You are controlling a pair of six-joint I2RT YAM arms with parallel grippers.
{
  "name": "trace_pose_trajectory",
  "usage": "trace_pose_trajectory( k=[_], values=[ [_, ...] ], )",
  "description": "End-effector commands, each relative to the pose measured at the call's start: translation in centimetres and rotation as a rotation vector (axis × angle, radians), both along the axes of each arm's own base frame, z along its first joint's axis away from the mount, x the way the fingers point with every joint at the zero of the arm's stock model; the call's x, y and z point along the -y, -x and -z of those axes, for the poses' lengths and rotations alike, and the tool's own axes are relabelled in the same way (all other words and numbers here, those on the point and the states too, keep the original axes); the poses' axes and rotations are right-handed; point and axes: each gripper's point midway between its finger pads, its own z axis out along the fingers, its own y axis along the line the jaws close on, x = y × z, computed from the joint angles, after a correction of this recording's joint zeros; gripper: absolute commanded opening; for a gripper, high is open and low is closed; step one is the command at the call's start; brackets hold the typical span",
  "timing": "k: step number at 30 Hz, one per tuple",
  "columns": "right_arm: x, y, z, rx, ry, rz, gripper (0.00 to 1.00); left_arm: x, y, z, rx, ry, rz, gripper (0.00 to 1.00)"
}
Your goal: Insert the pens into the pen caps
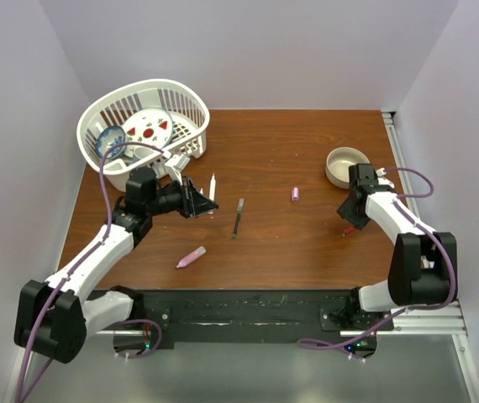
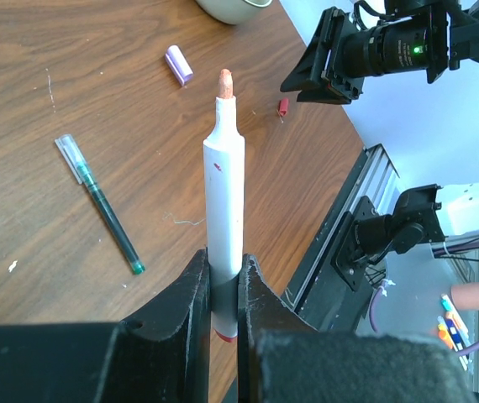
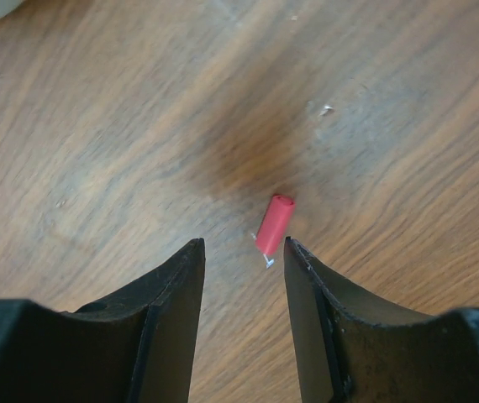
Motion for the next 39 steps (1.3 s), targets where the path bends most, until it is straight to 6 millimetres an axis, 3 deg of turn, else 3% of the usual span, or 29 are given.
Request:
trace_pose_trajectory(
  k=[1,19,24,32,39],
  values=[
    [0.8,0.5,0.7,-0.008,0.002,0.093,0.46,-0.1,-0.5,-1.4,0.054,0.000,0.009,0.00],
    [2.3,1.6,3.3,-0.050,0.027,0.174,0.39,-0.2,-0.7,-1.0,0.048,-0.011,-0.003,0.00],
    [1.9,1.7,4.4,-0.049,0.006,0.161,0.33,-0.2,-0.8,-1.2,0.053,-0.011,-0.004,0.00],
    [1.4,1.8,5.7,-0.029,-0.022,0.124,0.13,-0.5,-1.1,-1.0,0.057,-0.032,-0.027,0.00],
    [-1.2,-0.2,4.0,0.105,-0.133,-0.040,0.04,-0.1,-0.2,-0.5,0.024,-0.027,0.003,0.00]
  ],
)
